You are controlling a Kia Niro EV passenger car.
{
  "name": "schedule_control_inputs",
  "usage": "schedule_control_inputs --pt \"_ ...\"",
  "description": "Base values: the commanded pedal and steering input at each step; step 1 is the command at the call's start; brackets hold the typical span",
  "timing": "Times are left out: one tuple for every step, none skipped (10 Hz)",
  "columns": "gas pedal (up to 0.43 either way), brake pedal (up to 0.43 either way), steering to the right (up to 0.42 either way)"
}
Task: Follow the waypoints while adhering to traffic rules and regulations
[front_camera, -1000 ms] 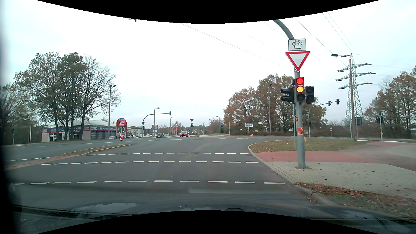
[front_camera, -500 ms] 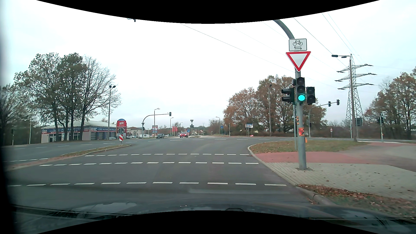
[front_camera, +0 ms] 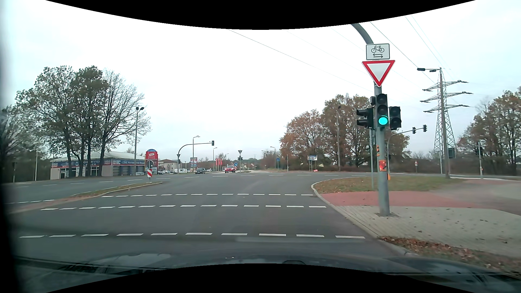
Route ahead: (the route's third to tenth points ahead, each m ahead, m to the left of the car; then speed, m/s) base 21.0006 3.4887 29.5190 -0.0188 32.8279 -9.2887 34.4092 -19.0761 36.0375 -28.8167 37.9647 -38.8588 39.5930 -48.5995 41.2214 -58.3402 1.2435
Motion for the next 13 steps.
schedule_control_inputs --pt "0.350 0.000 -0.007" --pt "0.350 0.000 -0.006" --pt "0.350 0.000 -0.006" --pt "0.350 0.000 -0.007" --pt "0.350 0.000 -0.006" --pt "0.350 0.000 -0.007" --pt "0.350 0.000 -0.007" --pt "0.350 0.000 -0.007" --pt "0.350 0.000 -0.007" --pt "0.350 0.000 -0.006" --pt "0.350 0.000 -0.006" --pt "0.350 0.000 -0.007" --pt "0.350 0.000 -0.006"
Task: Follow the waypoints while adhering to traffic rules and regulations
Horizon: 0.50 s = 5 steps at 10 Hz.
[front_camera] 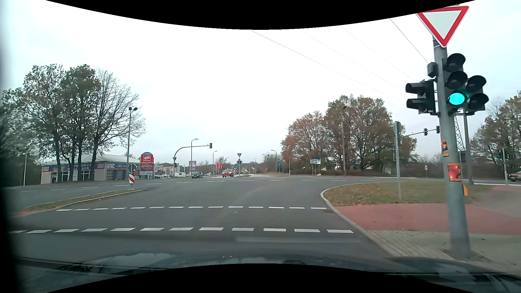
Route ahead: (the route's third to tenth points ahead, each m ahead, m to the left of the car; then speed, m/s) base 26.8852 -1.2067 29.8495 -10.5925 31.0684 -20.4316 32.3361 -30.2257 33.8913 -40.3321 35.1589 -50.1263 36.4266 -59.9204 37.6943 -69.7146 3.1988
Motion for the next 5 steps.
schedule_control_inputs --pt "0.350 0.000 -0.006" --pt "0.350 0.000 -0.006" --pt "0.350 0.000 -0.006" --pt "0.350 0.000 -0.006" --pt "0.350 0.000 -0.007"
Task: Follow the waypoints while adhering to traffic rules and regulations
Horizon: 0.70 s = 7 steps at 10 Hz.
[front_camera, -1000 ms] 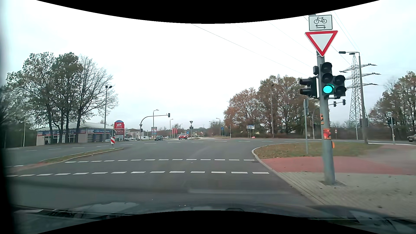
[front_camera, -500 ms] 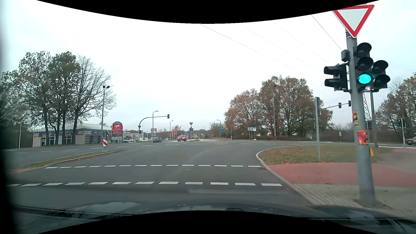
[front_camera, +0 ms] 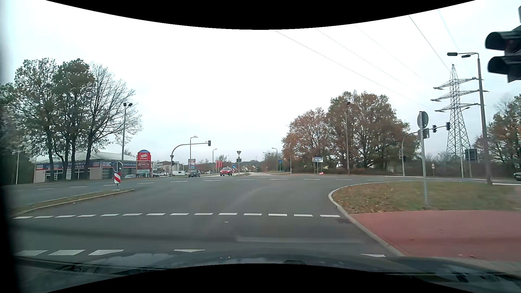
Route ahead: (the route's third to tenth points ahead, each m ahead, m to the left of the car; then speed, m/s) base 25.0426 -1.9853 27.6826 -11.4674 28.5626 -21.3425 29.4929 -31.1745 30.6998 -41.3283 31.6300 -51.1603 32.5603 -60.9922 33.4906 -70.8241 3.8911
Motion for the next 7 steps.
schedule_control_inputs --pt "0.350 0.000 -0.006" --pt "0.350 0.000 -0.005" --pt "0.339 0.000 -0.004" --pt "0.339 0.000 -0.002" --pt "0.339 0.000 0.000" --pt "0.331 0.000 0.002" --pt "0.331 0.000 0.005"
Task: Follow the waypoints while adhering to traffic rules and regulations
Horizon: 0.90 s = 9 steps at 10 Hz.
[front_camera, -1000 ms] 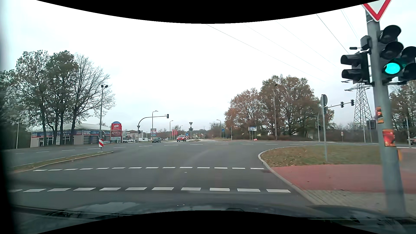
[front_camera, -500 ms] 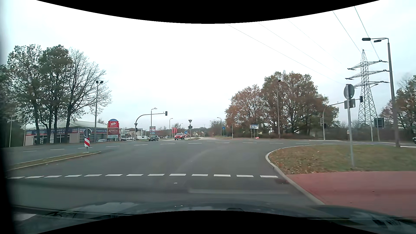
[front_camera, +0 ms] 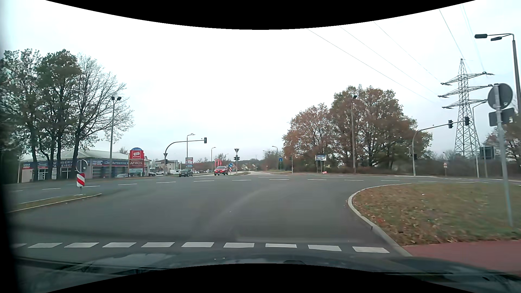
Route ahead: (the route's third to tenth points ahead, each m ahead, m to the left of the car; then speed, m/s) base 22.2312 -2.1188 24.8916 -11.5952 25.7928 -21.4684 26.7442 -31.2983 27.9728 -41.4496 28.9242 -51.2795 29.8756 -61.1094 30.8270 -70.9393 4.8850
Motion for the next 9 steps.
schedule_control_inputs --pt "0.311 0.000 0.010" --pt "0.287 0.000 0.015" --pt "0.280 0.000 0.023" --pt "0.260 0.000 0.029" --pt "0.228 0.000 0.032" --pt "0.228 0.000 0.040" --pt "0.220 0.000 0.053" --pt "0.209 0.000 0.066" --pt "0.209 0.000 0.080"
